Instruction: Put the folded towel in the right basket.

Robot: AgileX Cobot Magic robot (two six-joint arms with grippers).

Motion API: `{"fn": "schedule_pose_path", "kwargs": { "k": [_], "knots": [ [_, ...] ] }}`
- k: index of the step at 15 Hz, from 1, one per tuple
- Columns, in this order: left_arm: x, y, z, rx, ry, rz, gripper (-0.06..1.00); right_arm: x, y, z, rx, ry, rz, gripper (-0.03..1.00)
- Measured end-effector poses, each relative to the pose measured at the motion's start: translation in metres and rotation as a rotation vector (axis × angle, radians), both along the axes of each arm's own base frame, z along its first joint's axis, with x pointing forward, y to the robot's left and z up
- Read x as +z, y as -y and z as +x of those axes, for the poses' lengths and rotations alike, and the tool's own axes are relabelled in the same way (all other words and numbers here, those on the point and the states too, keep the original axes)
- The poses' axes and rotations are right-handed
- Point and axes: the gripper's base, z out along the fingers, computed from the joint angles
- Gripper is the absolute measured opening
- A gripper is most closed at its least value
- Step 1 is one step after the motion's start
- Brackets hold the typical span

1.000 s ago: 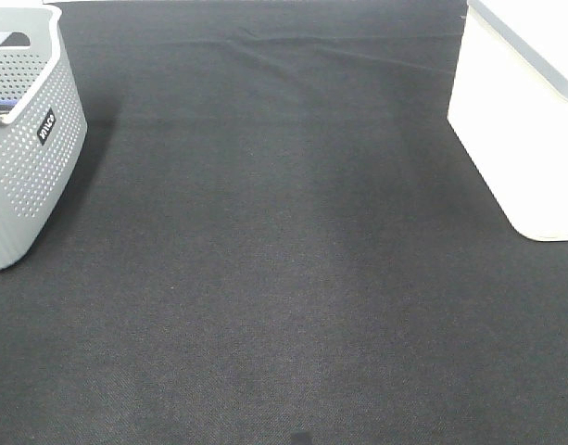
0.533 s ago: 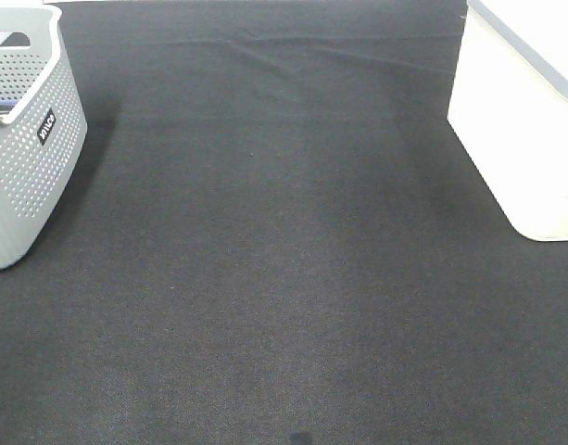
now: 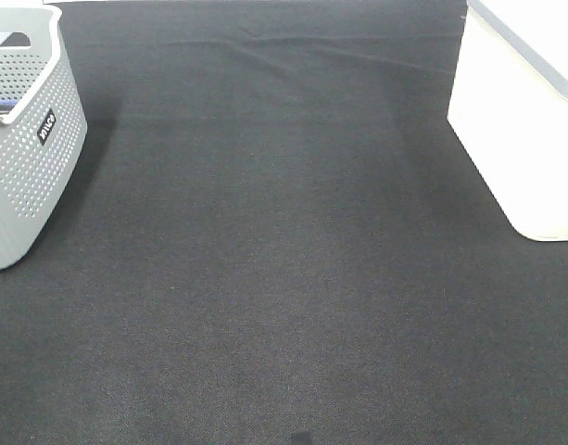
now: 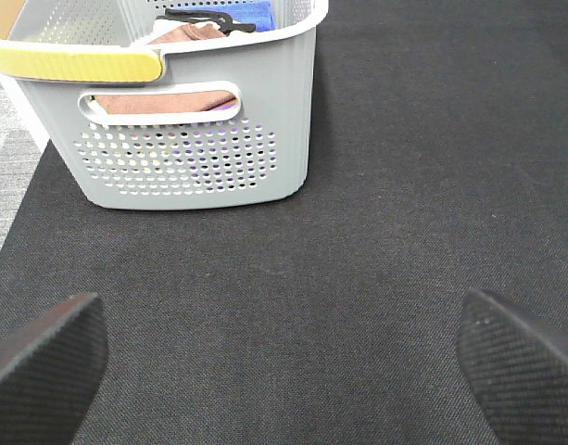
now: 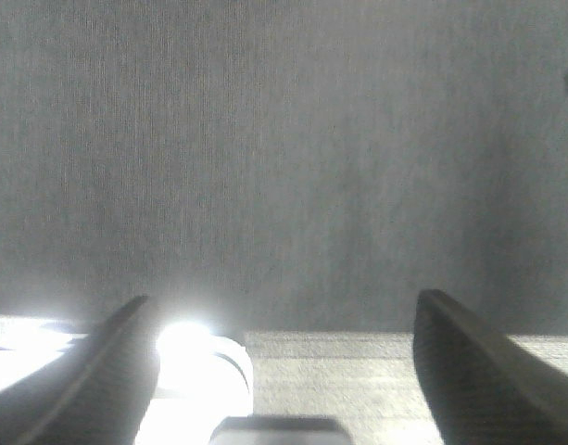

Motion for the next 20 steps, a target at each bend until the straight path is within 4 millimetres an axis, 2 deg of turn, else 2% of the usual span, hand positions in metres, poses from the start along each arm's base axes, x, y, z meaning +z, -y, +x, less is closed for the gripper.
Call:
{"fn": "schedule_pose_path", "kwargs": {
  "k": [3,5,7,10,20],
  "knots": [
    [0.0,0.0,0.0,0.0,0.0,0.0,0.97,-0.026,0.001,-0.052,-0.006,0.096,0.005,0.71],
    [0.0,0.0,0.0,0.0,0.0,0.0,0.97,-0.039,0.001,-0.07,-0.008,0.184,0.006,0.71],
    [0.0,0.0,0.0,0.0,0.0,0.0,0.97,-0.038,0.001,-0.084,-0.006,0.327,0.005,0.71],
    [0.0,0.0,0.0,0.0,0.0,0.0,0.97,-0.042,0.001,-0.095,0.006,0.449,-0.005,0.71],
    [0.0,0.0,0.0,0.0,0.0,0.0,0.97,-0.042,0.002,-0.095,0.005,0.465,-0.005,0.71]
  ]
}}
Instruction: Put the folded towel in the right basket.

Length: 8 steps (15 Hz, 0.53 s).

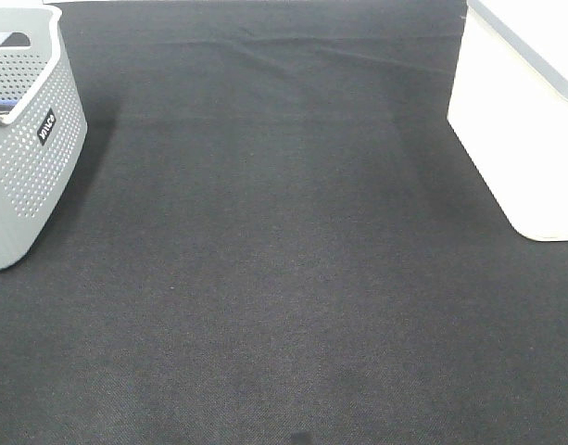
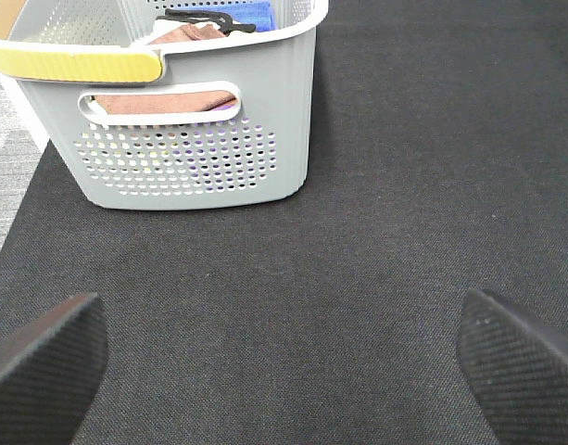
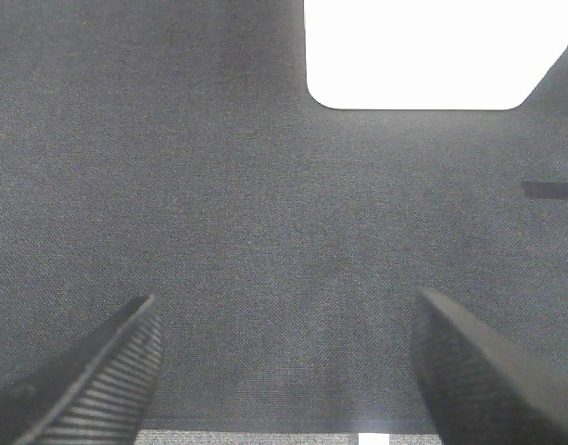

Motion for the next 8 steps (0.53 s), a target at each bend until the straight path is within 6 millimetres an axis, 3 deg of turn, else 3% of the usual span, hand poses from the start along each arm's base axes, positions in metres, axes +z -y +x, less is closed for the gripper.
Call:
{"fn": "schedule_pose_path", "kwargs": {
  "k": [4,8],
  "knots": [
    [0.0,0.0,0.0,0.0,0.0,0.0,0.97,0.0,0.0,-0.001,0.0,0.013,0.0,0.71],
    [0.0,0.0,0.0,0.0,0.0,0.0,0.97,0.001,0.0,-0.021,0.0,0.139,0.002,0.71]
  ]
}}
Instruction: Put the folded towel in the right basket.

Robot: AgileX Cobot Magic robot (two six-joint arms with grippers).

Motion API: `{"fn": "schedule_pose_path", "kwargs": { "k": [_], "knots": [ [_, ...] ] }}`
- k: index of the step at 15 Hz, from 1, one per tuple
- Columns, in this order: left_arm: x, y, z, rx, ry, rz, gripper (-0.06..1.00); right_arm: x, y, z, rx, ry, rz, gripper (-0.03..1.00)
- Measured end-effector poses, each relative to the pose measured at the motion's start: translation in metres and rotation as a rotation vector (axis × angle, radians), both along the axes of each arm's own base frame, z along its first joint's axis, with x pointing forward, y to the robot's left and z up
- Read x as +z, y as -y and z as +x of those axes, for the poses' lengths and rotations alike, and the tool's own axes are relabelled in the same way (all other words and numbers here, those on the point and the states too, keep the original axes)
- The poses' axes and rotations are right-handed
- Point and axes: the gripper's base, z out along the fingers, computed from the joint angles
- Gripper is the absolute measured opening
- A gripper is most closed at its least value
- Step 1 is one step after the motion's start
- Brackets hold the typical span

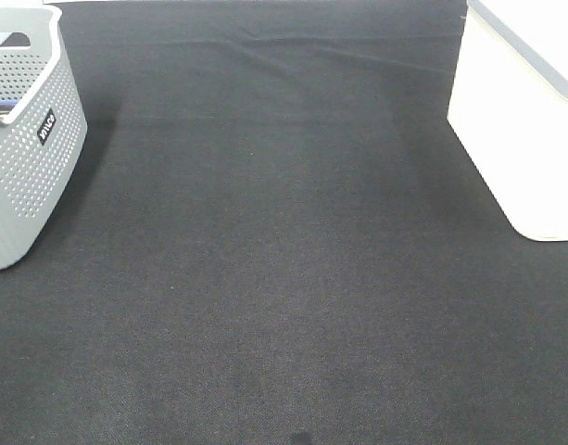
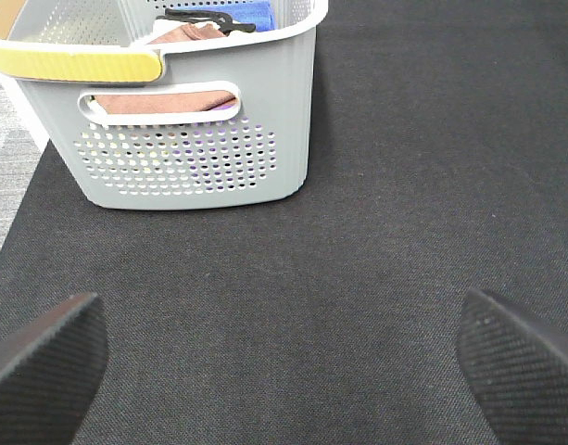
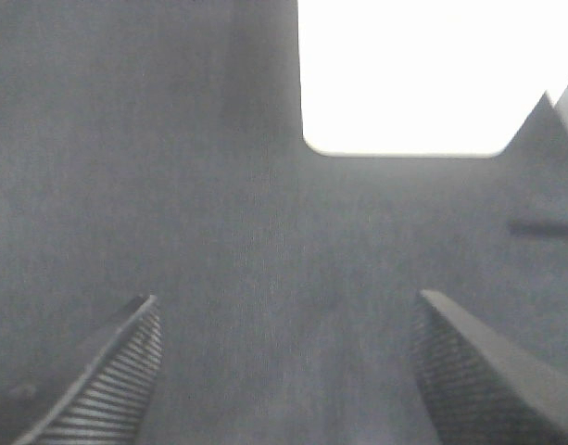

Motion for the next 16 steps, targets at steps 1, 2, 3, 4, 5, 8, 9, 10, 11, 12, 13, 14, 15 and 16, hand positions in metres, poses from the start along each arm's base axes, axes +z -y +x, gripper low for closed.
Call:
{"fn": "schedule_pose_path", "kwargs": {
  "k": [1,2,3,4,5,8,9,10,11,12,13,14,15,16],
  "knots": [
    [0.0,0.0,0.0,0.0,0.0,0.0,0.97,-0.0001,0.0,-0.0033,0.0,0.021,0.0,0.71],
    [0.0,0.0,0.0,0.0,0.0,0.0,0.97,-0.0001,0.0001,-0.0042,0.0,0.027,0.0,0.71],
    [0.0,0.0,0.0,0.0,0.0,0.0,0.97,-0.0001,0.0,-0.0045,0.001,0.029,0.001,0.71],
    [0.0,0.0,0.0,0.0,0.0,0.0,0.97,-0.0001,0.0,-0.0045,0.001,0.029,0.001,0.71],
    [0.0,0.0,0.0,0.0,0.0,0.0,0.97,-0.0001,0.0,-0.0045,0.001,0.029,0.001,0.71],
    [0.0,0.0,0.0,0.0,0.0,0.0,0.97,-0.0001,0.0,-0.0045,0.001,0.029,0.001,0.71],
    [0.0,0.0,0.0,0.0,0.0,0.0,0.97,-0.0001,0.0,-0.0045,0.001,0.029,0.001,0.71],
    [0.0,0.0,0.0,0.0,0.0,0.0,0.97,-0.0001,-0.0001,-0.0045,0.001,0.029,0.002,0.71],
    [0.0,0.0,0.0,0.0,0.0,0.0,0.97,-0.0001,-0.0001,-0.0045,0.001,0.029,0.002,0.71],
    [0.0,0.0,0.0,0.0,0.0,0.0,0.97,-0.0001,-0.0001,-0.0045,0.001,0.029,0.002,0.71],
    [0.0,0.0,0.0,0.0,0.0,0.0,0.97,-0.0001,-0.0001,-0.0045,0.001,0.029,0.002,0.71],
    [0.0,0.0,0.0,0.0,0.0,0.0,0.97,-0.0001,-0.0001,-0.0045,0.001,0.029,0.002,0.71],
    [0.0,0.0,0.0,0.0,0.0,0.0,0.97,-0.0001,-0.0001,-0.0045,0.001,0.029,0.002,0.71],
    [0.0,0.0,0.0,0.0,0.0,0.0,0.97,-0.0001,-0.0001,-0.0045,0.002,0.029,0.001,0.71]
  ]
}}
